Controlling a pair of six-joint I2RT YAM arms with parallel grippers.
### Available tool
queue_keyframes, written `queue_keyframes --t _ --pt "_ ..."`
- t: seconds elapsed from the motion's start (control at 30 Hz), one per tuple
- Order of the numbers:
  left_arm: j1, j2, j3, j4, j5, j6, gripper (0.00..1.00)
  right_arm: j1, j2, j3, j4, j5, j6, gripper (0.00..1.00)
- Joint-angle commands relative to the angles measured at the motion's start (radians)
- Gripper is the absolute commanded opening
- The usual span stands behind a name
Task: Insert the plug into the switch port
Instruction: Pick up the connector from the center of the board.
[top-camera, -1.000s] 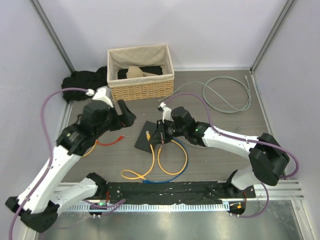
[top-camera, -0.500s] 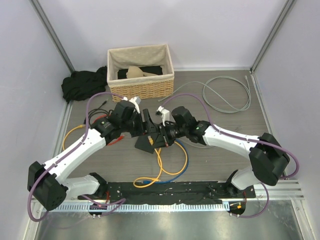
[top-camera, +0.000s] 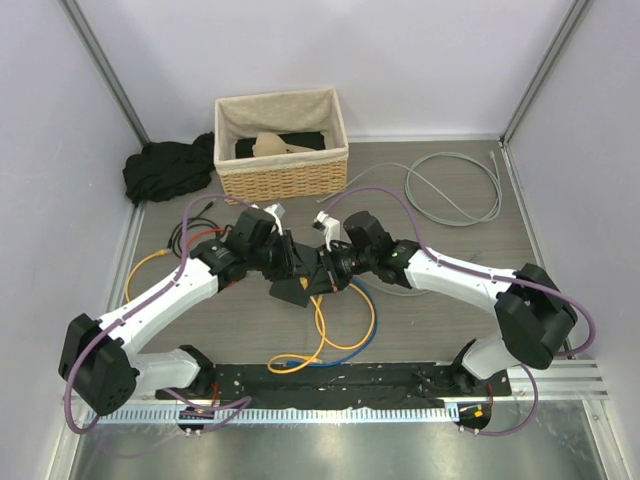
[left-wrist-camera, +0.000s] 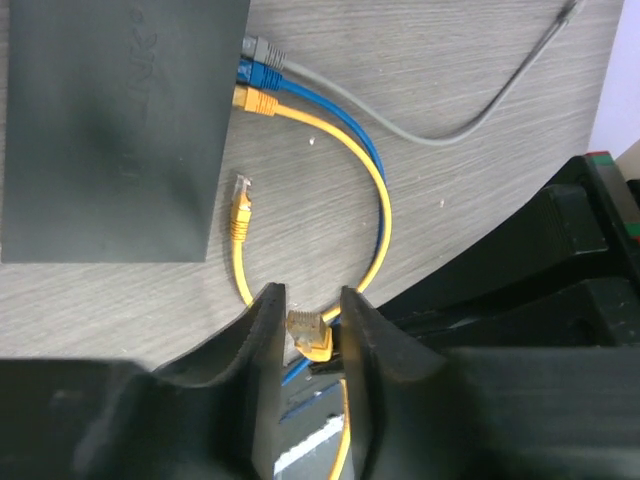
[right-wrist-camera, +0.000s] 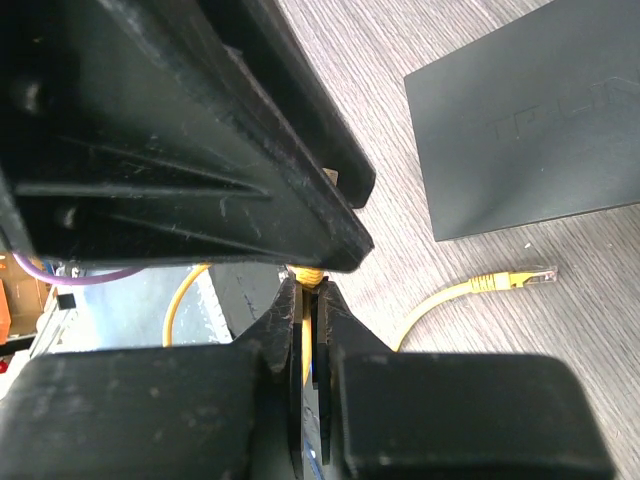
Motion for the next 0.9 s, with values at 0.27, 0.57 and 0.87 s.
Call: queue_keyframes --t 0.27,0.57,0.87 --pt "-0.010 -0.052 -0.034 0.011 -0.082 -0.243 0.00 -0.002 -0.026 0.036 0.003 0.151 -0.041 0.34" --pt "-0.027 -0.039 0.037 -0.130 -0.251 -0.415 0.00 0.239 -0.288 -0.107 0.065 0.857 -0.216 0.68" --pt "-0.030 0.004 0.097 -0.157 -0.272 -0.464 0.00 0.466 -0.252 -0.143 0.265 1.224 -0.446 0.68"
